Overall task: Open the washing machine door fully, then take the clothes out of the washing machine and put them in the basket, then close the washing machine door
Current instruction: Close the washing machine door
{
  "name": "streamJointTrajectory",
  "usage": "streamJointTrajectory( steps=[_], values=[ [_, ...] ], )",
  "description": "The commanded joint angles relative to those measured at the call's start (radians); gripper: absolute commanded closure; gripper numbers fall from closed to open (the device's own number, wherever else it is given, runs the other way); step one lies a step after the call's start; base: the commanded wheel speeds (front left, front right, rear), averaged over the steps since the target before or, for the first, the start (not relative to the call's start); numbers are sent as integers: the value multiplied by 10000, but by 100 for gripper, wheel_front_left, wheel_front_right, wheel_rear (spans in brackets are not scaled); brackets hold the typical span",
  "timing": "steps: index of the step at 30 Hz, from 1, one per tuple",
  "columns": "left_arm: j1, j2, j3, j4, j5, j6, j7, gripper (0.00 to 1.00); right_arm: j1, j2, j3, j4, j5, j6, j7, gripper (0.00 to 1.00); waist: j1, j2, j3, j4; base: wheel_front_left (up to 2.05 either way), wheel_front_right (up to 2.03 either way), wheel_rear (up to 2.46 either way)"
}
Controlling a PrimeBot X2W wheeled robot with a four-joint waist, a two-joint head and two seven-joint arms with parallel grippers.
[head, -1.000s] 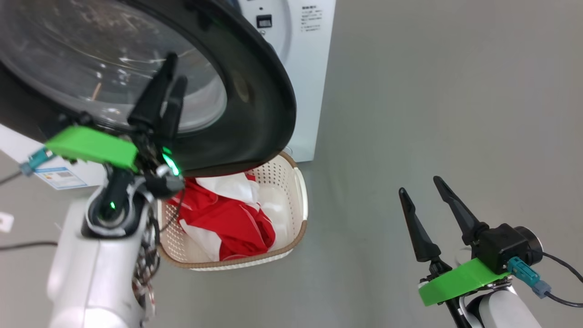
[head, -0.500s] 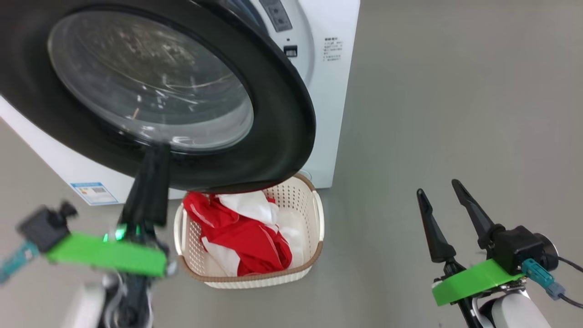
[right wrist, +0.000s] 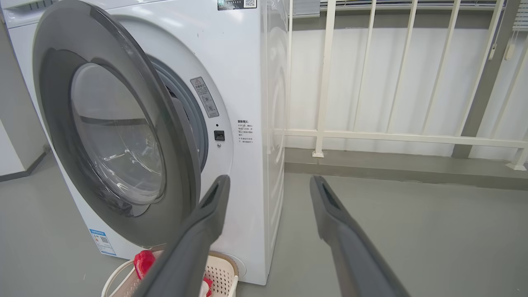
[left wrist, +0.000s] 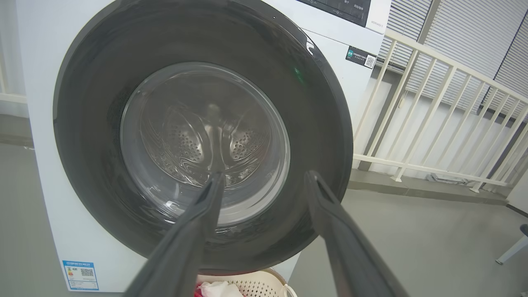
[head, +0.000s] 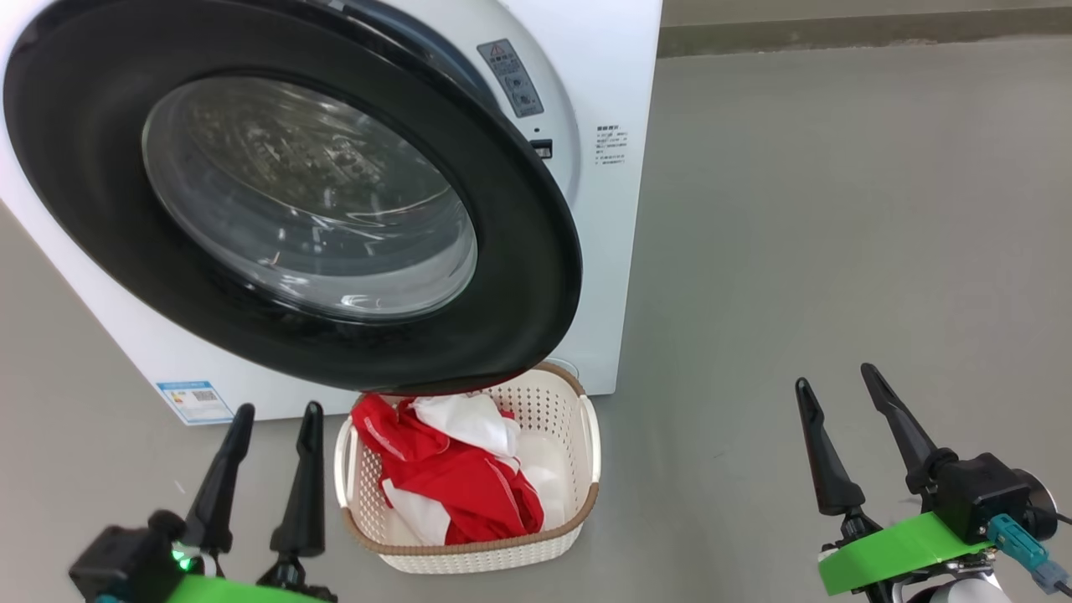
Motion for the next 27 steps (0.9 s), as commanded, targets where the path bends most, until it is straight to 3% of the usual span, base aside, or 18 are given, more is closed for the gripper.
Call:
streamJointTrajectory(
  steps=[1,18,27],
  values=[
    [-12,203,408,-511,499,200,-117,0,-91,-66,159,-353,-55,46,-65,0,0,-1,-58,-11,0,0,0],
    [1259,-90,1009,-777,2070,481,-121,0,491,-66,87,-701,-7,46,-65,0,0,-1,-438,-34,0,0,0],
    [1455,-297,1059,-536,2267,264,-121,0,547,-66,183,-709,1,46,-65,0,0,-1,-464,-56,0,0,0]
  ],
)
